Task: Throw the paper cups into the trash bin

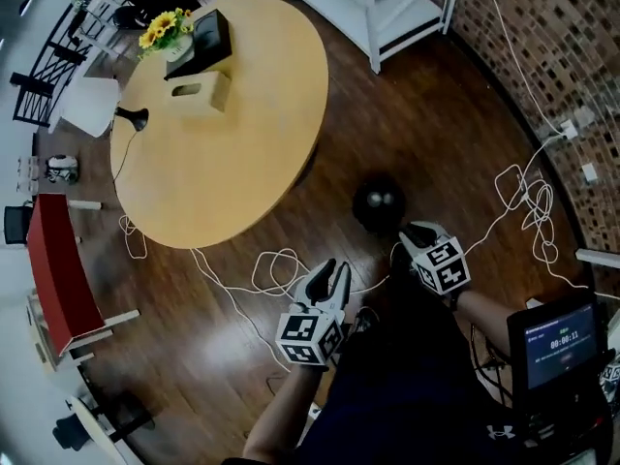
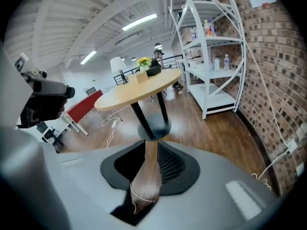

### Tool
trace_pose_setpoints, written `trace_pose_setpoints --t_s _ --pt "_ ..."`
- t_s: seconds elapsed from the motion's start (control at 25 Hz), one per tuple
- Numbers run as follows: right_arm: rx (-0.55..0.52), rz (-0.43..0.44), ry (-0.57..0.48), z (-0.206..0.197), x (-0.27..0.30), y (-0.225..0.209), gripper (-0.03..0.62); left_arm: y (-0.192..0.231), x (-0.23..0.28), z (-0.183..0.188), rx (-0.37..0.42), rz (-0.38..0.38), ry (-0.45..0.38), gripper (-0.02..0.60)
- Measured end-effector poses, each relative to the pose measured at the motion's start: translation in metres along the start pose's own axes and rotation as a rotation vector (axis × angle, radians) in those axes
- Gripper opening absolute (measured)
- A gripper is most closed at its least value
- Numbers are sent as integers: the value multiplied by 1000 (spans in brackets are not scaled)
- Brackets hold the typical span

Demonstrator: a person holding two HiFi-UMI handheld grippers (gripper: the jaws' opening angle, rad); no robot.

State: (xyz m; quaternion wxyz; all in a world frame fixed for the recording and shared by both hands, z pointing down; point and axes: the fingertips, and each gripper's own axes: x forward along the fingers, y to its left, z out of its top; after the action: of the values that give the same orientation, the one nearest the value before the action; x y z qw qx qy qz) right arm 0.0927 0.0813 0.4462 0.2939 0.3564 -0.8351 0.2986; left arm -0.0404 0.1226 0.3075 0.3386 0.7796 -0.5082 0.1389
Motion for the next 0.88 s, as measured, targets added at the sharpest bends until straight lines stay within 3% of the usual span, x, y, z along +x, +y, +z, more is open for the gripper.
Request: trace_pose_setpoints --t_s 0.28,0.44,0.64,0.88 --pt "124 -85 -196 -2 -92 68 86 0 -93 -47 40 -45 -90 100" --pt "74 -86 -279 6 -117 106 86 12 -122 -78 45 -40 -116 100" --pt "106 -73 -245 -43 -152 158 77 -19 -168 -136 78 -111 -14 100" --pt "84 -71 -363 -16 -175 162 31 -45 -164 -102 85 -153 -101 100"
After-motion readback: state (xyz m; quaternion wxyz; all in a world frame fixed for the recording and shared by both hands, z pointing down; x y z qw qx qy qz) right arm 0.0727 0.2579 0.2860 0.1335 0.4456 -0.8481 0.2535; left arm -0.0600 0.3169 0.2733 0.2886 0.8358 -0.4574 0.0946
